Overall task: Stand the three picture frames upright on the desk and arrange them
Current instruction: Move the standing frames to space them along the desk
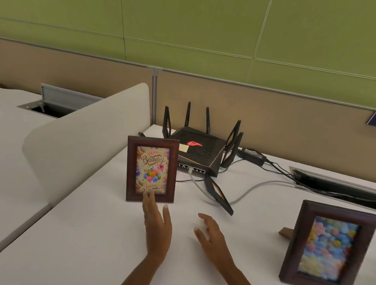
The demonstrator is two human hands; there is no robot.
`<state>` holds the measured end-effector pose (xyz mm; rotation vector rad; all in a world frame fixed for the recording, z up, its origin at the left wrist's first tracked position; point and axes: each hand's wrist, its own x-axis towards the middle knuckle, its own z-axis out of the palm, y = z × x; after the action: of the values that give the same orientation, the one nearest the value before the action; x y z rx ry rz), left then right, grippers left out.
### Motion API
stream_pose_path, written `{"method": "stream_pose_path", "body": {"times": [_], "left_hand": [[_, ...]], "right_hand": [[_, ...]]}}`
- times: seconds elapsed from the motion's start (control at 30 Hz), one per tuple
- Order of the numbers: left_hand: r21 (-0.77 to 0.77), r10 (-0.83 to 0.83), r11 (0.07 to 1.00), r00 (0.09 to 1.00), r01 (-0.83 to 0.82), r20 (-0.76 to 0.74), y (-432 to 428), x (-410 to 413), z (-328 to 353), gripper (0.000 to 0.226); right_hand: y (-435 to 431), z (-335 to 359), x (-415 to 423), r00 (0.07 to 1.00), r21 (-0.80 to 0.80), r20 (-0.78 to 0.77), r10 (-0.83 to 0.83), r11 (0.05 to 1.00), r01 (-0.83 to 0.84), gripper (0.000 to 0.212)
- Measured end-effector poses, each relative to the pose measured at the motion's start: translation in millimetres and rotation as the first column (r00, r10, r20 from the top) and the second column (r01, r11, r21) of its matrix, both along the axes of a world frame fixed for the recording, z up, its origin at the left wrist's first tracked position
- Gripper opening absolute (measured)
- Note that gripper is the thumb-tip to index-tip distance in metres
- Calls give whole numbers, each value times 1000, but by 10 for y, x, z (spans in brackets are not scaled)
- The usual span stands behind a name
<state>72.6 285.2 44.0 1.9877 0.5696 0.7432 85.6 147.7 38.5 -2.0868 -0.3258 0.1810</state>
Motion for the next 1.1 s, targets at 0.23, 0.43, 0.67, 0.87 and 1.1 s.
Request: {"method": "stream_pose_path", "body": {"times": [0.23,0.43,0.67,0.87,1.1], "left_hand": [[51,-295,955,954,292,50,-792,-128,241,57],[12,-496,868,868,496,9,-1380,-194,324,53],[-154,-680,733,723,663,-122,-1898,-203,215,49],[-362,-749,650,644,668,-156,-2141,-165,119,50],[-429,-806,571,578,700,-128,-2270,-52,137,32]], "right_hand": [[-627,209,-252,984,-24,159,-81,996,85,36],[-1268,414,-454,929,22,298,-220,974,224,28],[-1995,437,-649,688,200,481,-544,832,518,15],[-2404,459,-637,589,283,426,-686,720,634,33],[-2745,313,-441,765,320,-14,-644,722,614,53]]}}
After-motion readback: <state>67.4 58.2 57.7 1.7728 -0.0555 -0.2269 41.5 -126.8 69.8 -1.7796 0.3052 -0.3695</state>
